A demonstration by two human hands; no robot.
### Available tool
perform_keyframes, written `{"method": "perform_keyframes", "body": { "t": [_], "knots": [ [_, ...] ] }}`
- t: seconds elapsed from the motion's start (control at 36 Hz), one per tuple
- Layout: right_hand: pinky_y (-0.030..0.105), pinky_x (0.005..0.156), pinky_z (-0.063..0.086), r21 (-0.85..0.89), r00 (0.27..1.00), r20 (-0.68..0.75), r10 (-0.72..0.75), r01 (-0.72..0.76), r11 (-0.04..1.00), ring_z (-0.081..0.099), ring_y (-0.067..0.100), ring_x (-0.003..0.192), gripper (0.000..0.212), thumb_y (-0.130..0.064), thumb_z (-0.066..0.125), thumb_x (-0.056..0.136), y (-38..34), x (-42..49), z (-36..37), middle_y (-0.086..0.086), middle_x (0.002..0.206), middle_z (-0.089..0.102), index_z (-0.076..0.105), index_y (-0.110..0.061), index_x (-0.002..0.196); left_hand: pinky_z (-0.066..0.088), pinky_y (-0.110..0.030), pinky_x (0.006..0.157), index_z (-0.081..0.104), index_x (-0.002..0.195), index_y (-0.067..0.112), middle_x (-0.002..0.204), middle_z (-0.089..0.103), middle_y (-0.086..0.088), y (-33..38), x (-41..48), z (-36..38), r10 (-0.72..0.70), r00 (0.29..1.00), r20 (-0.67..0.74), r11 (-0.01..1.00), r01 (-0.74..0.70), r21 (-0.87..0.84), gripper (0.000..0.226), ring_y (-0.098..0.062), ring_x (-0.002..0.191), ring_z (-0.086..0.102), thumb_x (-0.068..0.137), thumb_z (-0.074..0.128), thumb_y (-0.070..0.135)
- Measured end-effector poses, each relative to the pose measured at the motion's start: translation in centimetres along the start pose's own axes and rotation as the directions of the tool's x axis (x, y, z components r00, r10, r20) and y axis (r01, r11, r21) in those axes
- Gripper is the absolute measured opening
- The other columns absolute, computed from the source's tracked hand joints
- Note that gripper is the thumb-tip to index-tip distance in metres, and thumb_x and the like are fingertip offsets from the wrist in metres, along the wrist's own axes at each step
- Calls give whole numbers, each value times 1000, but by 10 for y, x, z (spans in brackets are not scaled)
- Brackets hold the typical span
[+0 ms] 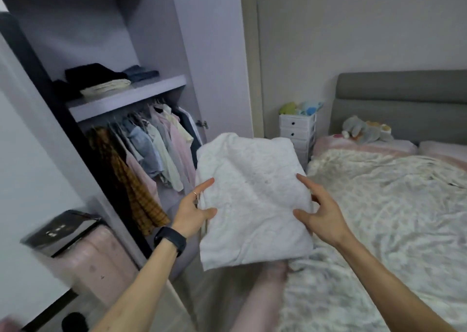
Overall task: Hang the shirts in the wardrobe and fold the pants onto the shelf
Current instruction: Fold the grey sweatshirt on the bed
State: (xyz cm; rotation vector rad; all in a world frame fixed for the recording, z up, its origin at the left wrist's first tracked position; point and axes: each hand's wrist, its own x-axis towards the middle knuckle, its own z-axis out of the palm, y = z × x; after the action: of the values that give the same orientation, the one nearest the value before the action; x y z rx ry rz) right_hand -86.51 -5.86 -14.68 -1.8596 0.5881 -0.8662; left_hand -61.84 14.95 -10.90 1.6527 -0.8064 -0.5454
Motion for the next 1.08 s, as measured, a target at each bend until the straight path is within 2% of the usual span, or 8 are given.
{"method": "perform_keyframes", "body": {
  "t": [0.11, 0.25, 0.5, 0.64, 0.75, 0.81, 0.89, 1.08],
  "knots": [
    [27, 104, 41, -58, 997, -13, -77, 76, 995, 44, -12, 125, 84, -5, 74, 81, -22, 52, 40, -22, 142, 48, 43, -51, 145, 48, -33, 107, 55, 139, 32, 144, 54, 7, 15, 38, -44, 68, 996, -60, 998, -66, 23, 73, -11, 130, 52, 84, 67, -15],
    [35, 107, 43, -98, 990, -58, -132, 126, 987, 46, -1, 127, 86, -6, 74, 82, -38, 99, 74, -21, 141, 47, 40, -53, 145, 48, -11, 94, 55, 139, 29, 140, 54, 12, 37, 80, -78, 178, 977, -116, 976, -161, 145, 74, -5, 127, 51, 82, 64, -18],
    [20, 100, 38, -128, 960, -110, -258, 244, 961, 40, -20, 119, 84, -6, 71, 85, -64, 178, 119, -19, 139, 46, 37, -53, 146, 50, -45, 103, 55, 137, 38, 140, 57, 10, 62, 150, -117, 287, 918, -274, 934, -205, 294, 73, -27, 125, 57, 84, 59, -12],
    [6, 93, 31, -167, 940, -117, -320, 299, 939, 34, -29, 117, 82, -3, 67, 87, -78, 226, 139, -18, 137, 44, 36, -48, 149, 56, -20, 79, 55, 136, 40, 139, 58, 8, 75, 191, -140, 308, 902, -303, 924, -208, 320, 72, -21, 115, 63, 85, 59, -11],
    [21, 99, 35, -164, 931, -124, -343, 322, 933, 38, -22, 112, 81, -4, 66, 88, -87, 268, 160, -17, 135, 42, 35, -46, 150, 54, -34, 97, 55, 137, 37, 139, 57, 6, 84, 224, -156, 337, 869, -362, 919, -220, 327, 71, -22, 120, 60, 86, 55, -13],
    [23, 101, 35, -161, 925, -124, -360, 339, 927, 38, -21, 115, 81, -3, 65, 89, -90, 292, 172, -18, 137, 41, 35, -46, 150, 48, -28, 102, 55, 137, 34, 135, 55, 9, 89, 243, -164, 355, 850, -388, 911, -221, 349, 71, -17, 123, 56, 86, 53, -15],
    [27, 104, 37, -153, 926, -113, -361, 343, 927, 41, -4, 120, 79, -2, 64, 90, -95, 325, 190, -16, 136, 40, 34, -43, 151, 45, -26, 104, 54, 138, 33, 127, 54, 11, 95, 269, -178, 362, 834, -416, 899, -194, 393, 71, -16, 122, 55, 86, 51, -15],
    [25, 101, 36, -119, 915, -66, -398, 389, 913, 44, 3, 119, 77, -4, 63, 91, -106, 454, 248, -12, 139, 40, 34, -40, 152, 46, -21, 94, 53, 138, 35, 121, 56, 7, 112, 369, -232, 353, 785, -509, 896, -125, 427, 72, -19, 116, 57, 84, 47, -13]
  ]
}}
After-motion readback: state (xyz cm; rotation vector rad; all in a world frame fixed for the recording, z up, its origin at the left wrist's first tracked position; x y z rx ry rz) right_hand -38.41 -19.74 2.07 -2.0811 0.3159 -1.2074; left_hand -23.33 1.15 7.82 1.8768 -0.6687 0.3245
